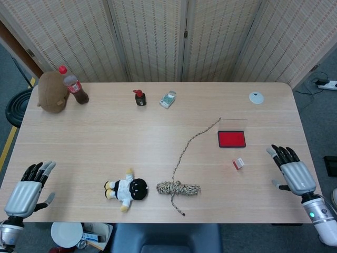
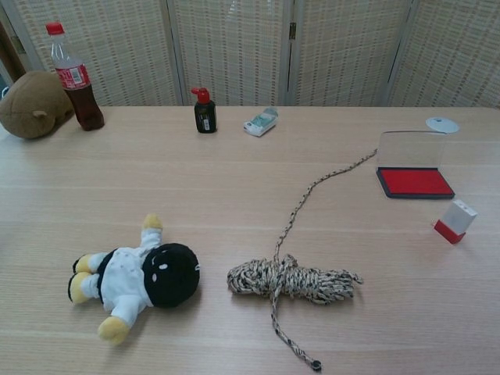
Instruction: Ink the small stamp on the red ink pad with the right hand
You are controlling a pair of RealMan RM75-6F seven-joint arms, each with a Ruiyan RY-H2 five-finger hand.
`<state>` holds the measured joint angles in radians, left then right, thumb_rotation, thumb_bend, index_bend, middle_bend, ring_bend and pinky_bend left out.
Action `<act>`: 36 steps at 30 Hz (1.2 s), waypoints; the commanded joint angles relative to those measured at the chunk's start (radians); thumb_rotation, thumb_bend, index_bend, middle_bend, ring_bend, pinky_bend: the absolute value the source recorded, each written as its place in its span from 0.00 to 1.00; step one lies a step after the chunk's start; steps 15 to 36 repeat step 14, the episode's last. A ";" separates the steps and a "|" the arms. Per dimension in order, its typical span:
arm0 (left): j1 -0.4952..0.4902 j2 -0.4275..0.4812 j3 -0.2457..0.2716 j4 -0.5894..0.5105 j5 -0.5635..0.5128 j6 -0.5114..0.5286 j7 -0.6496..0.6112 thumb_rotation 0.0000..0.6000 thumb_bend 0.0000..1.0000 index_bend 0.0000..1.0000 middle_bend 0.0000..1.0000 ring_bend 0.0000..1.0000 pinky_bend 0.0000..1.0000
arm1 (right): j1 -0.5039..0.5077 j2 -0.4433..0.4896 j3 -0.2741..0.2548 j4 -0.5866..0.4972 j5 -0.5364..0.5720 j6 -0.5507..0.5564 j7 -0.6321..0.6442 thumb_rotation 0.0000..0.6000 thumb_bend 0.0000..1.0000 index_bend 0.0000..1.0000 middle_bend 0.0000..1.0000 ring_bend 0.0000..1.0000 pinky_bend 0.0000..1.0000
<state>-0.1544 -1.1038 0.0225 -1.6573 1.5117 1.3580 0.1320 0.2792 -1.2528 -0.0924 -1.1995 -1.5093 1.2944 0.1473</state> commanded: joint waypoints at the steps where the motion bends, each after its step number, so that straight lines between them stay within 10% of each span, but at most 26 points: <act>1: -0.001 -0.001 0.000 0.001 0.001 -0.001 0.002 1.00 0.34 0.00 0.00 0.00 0.06 | -0.017 -0.008 0.003 0.025 0.004 0.007 0.006 1.00 0.19 0.00 0.00 0.00 0.00; 36: 0.007 -0.001 0.008 0.005 0.021 0.017 0.006 1.00 0.34 0.00 0.00 0.00 0.06 | -0.029 -0.012 0.032 0.001 -0.001 -0.003 -0.049 1.00 0.19 0.00 0.00 0.00 0.00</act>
